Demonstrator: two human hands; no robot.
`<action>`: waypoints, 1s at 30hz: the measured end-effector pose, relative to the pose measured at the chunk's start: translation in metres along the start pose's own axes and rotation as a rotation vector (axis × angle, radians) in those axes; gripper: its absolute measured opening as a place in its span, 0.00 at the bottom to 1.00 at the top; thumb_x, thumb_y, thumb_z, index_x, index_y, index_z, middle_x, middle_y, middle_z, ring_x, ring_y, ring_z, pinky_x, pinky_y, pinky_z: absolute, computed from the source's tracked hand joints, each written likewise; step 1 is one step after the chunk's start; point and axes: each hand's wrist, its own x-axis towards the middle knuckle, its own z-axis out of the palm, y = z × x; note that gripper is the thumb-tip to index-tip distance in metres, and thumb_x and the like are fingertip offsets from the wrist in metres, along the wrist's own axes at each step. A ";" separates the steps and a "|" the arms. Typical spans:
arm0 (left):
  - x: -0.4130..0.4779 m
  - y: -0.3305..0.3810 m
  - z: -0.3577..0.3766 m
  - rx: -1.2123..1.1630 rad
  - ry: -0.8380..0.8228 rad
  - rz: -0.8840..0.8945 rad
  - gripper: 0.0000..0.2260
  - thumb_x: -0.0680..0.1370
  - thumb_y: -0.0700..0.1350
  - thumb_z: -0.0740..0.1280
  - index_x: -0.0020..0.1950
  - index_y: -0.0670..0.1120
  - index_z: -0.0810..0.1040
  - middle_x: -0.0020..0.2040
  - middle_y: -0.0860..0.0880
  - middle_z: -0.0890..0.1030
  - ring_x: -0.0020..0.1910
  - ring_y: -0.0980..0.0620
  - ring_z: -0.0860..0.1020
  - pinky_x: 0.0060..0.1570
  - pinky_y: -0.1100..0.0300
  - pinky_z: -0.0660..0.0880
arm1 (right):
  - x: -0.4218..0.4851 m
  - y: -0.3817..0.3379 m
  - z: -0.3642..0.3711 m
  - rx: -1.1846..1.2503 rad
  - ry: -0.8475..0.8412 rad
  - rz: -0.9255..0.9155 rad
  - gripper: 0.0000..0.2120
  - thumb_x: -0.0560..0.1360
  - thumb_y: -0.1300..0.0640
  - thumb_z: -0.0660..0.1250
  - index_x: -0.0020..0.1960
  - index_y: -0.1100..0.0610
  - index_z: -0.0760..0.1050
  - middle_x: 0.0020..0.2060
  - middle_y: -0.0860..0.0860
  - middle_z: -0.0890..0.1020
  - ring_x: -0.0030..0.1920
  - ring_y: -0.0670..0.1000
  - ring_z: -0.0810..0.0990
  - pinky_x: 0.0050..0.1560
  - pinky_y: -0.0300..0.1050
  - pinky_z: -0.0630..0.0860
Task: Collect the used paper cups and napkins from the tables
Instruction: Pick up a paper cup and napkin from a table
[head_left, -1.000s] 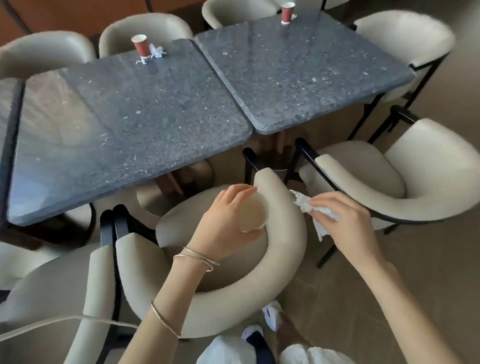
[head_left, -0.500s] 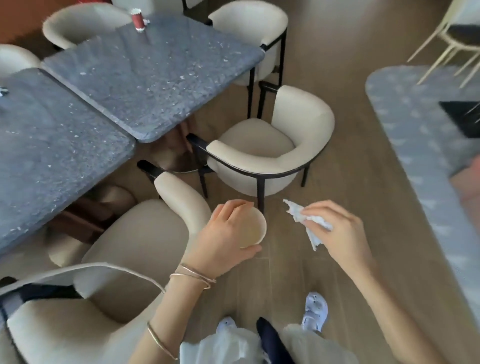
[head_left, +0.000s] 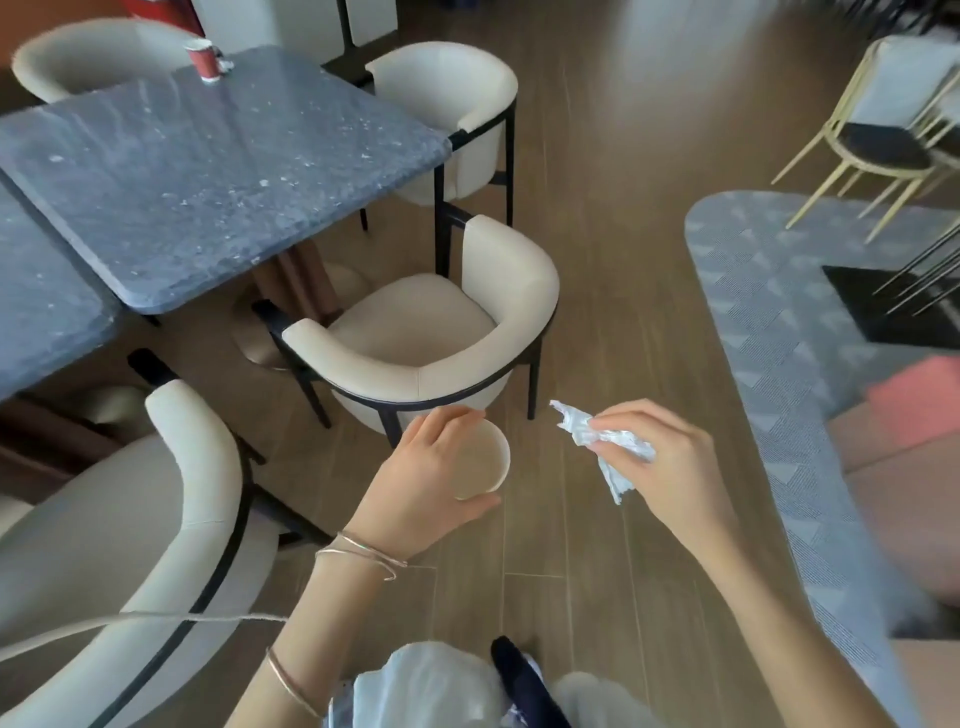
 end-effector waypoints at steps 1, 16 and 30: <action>0.009 0.009 0.008 -0.005 0.003 -0.006 0.35 0.64 0.51 0.77 0.67 0.47 0.68 0.63 0.53 0.71 0.60 0.49 0.69 0.55 0.51 0.73 | 0.005 0.011 -0.011 0.001 -0.001 0.001 0.05 0.67 0.65 0.75 0.42 0.57 0.82 0.41 0.48 0.82 0.40 0.43 0.77 0.39 0.31 0.70; 0.183 0.023 0.086 0.038 0.043 -0.068 0.33 0.61 0.48 0.79 0.64 0.45 0.72 0.59 0.50 0.74 0.54 0.47 0.73 0.49 0.56 0.72 | 0.124 0.171 -0.043 0.053 -0.027 0.021 0.06 0.66 0.66 0.75 0.41 0.58 0.82 0.40 0.45 0.81 0.41 0.43 0.77 0.39 0.28 0.69; 0.422 0.021 0.088 0.098 0.104 -0.070 0.34 0.63 0.52 0.77 0.66 0.48 0.69 0.62 0.53 0.71 0.57 0.52 0.70 0.49 0.61 0.69 | 0.349 0.283 -0.051 0.142 -0.039 -0.075 0.04 0.68 0.60 0.75 0.41 0.54 0.82 0.40 0.45 0.81 0.42 0.42 0.78 0.41 0.29 0.70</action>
